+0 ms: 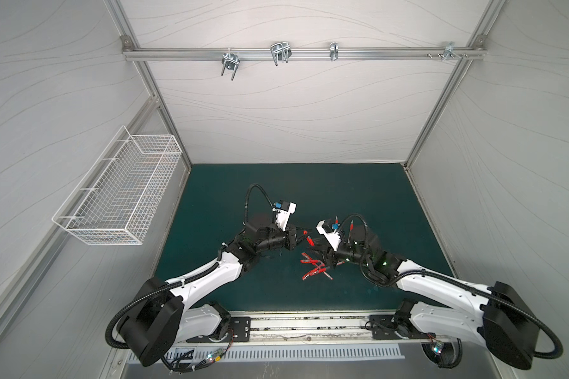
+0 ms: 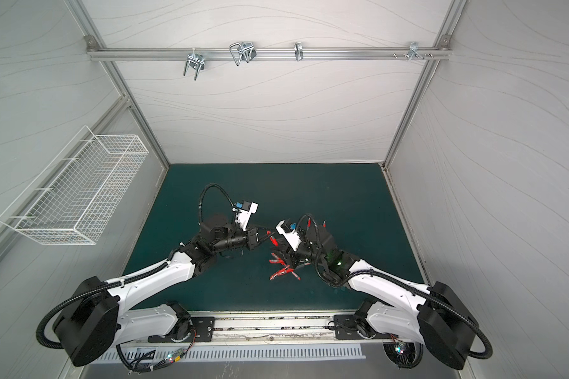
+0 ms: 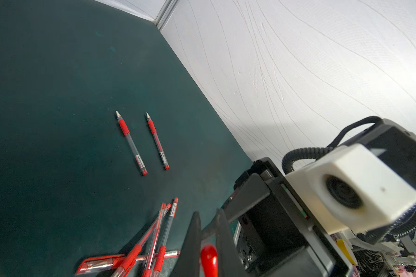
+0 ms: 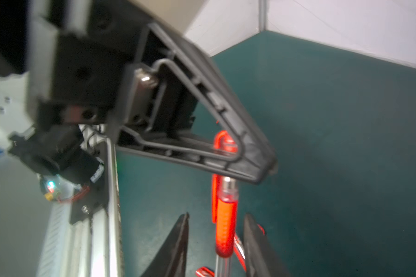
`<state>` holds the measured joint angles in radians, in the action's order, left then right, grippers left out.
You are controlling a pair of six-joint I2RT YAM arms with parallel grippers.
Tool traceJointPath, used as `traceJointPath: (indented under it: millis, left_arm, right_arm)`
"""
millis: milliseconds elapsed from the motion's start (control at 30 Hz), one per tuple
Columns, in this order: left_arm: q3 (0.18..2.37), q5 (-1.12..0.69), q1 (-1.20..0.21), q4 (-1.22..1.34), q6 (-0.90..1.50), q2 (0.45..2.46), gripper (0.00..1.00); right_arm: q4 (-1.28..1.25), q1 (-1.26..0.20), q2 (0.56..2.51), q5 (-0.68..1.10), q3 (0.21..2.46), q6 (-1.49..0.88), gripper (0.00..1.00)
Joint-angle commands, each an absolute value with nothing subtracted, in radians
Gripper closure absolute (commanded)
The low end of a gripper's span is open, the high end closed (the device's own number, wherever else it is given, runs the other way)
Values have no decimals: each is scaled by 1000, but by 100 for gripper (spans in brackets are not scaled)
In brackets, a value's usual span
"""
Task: Remove pen caps from pens
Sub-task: Pass the pen, then open the pen cap on the pen.
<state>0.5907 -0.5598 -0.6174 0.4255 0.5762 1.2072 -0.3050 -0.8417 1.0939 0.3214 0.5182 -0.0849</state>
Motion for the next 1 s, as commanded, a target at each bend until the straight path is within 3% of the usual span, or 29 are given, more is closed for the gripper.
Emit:
traceJointPath:
  millis: [0,367,500,700,967]
  left_arm:
    - [629,-575,-623,458,545,1198,100]
    - [624,-622,-622,485,526,1190,100]
    - [620,-632,-623,495,522,1180,100]
    - [618,-638,-623,498,526,1174,100]
    - [619,-640,-623,499,531,1174,98]
  right_arm:
    - [-334,-768,1066,513,520,-104,52]
    - [-539,-597,1162,876,495,-313,51]
    - [-568,-588,1224,930,511,-350,63]
    - [-600,-586,1288,982,526,-376,64]
    - [-618,-587,1319,1010,532,-387,88]
